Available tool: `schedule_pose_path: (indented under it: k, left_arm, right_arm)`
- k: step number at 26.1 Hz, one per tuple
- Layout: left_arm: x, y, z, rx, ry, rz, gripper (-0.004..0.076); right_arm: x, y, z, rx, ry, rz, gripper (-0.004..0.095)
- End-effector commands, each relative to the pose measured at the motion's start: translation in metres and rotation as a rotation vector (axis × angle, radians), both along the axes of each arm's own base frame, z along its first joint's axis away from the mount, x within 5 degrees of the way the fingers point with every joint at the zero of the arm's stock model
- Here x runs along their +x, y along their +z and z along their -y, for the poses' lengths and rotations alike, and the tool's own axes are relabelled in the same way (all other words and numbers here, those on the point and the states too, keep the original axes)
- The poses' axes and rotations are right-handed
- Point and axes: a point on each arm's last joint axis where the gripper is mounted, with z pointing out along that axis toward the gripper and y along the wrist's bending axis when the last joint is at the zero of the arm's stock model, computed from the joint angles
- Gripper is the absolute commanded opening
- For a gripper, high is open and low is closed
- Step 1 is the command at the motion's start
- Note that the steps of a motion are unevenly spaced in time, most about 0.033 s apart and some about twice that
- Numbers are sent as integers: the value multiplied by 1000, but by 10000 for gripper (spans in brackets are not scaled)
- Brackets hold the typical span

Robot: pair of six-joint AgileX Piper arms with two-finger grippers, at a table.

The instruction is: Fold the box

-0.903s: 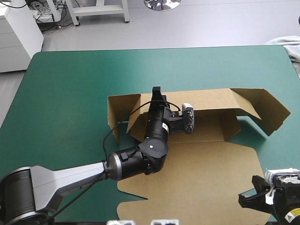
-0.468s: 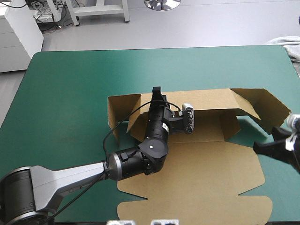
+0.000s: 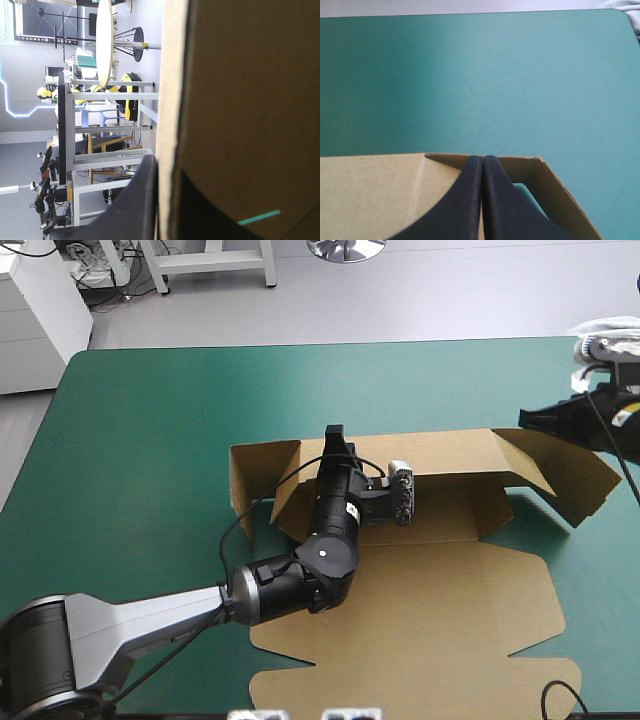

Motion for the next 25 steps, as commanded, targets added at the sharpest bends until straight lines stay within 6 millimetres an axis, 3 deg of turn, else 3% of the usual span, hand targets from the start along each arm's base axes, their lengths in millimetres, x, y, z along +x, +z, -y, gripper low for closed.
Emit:
schedule_pose_path:
  k: [1,5,11,15,25]
  left_arm:
    - [-5,30,-7,-63,-4,73,-10]
    - [-5,30,-7,-63,-2,73,-10]
    - [-5,30,-7,-63,-2,73,-10]
    - [-5,30,-7,-63,-2,73,-10]
    - [-4,30,-7,-62,1,74,-10]
  right_arm:
    - [30,8,-4,5,38,22,-19]
    - [65,-1,-3,47,80,-67,-19]
    - [95,-23,16,57,82,-228,-19]
    - [98,-33,25,51,99,-281,-19]
    - [90,-41,22,61,184,-362,-19]
